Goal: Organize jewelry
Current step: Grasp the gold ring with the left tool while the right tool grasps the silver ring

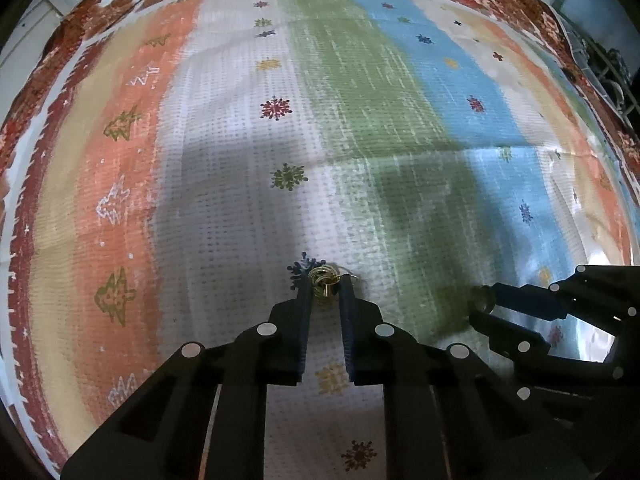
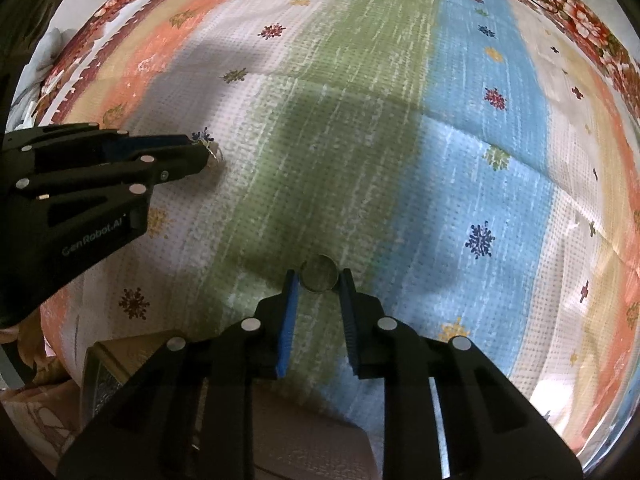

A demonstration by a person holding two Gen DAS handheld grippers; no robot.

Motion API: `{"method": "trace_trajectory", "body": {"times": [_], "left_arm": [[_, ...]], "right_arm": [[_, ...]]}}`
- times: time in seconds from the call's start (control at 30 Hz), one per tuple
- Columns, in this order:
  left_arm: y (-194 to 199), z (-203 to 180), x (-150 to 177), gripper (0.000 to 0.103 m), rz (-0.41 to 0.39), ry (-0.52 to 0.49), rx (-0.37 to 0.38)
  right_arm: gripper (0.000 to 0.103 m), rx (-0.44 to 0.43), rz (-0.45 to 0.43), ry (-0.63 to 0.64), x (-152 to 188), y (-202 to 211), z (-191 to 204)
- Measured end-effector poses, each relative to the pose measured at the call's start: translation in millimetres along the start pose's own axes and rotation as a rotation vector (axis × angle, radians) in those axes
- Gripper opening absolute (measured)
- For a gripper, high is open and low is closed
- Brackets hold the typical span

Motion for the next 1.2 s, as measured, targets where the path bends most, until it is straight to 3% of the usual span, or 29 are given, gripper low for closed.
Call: {"method": "trace_trajectory", "body": {"times": [0.4,0.6,0.73,1.13,1.2], "left_arm": [[19.4,9.2,-1.0,0.008,-0.048,0.034,0.012],[9.9,5.8,-0.7,0.009,-0.028,0.029,0.002],[9.6,2.0,-4.8,0.032,-0.044,0.025,-0.004],[-2.0,3.6,-2.3,0.031,-0.019,0.016,-0.038],[-3.0,3.3,-3.2,0.025,-0.019,0.009,-0.059]], "right_arm": [[0.022,0.011,-0.047,-0.013,10.3,18.1,-19.9],[0.022,0.017,-0.043,-0.014,14.7,16.6,-23.8],[0.022,0.016,-0.048,-0.018,10.9,17.3,-23.3],[0.022,0.009,-0.052,-0.012,11.8,19.3,-22.5],[0.022,0.009,-0.052,-0.010,12.1,19.5,-21.5]]}}
Point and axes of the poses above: each gripper's, at about its wrist camera, not at the fingertips, and y roughly against the way its jaws point, z to its left, x to its underside, the point moved 6 cm from there along -y, roughly the way its jaws point, and after that the axes turned 8 degrees about x, right-handed, at the moved point
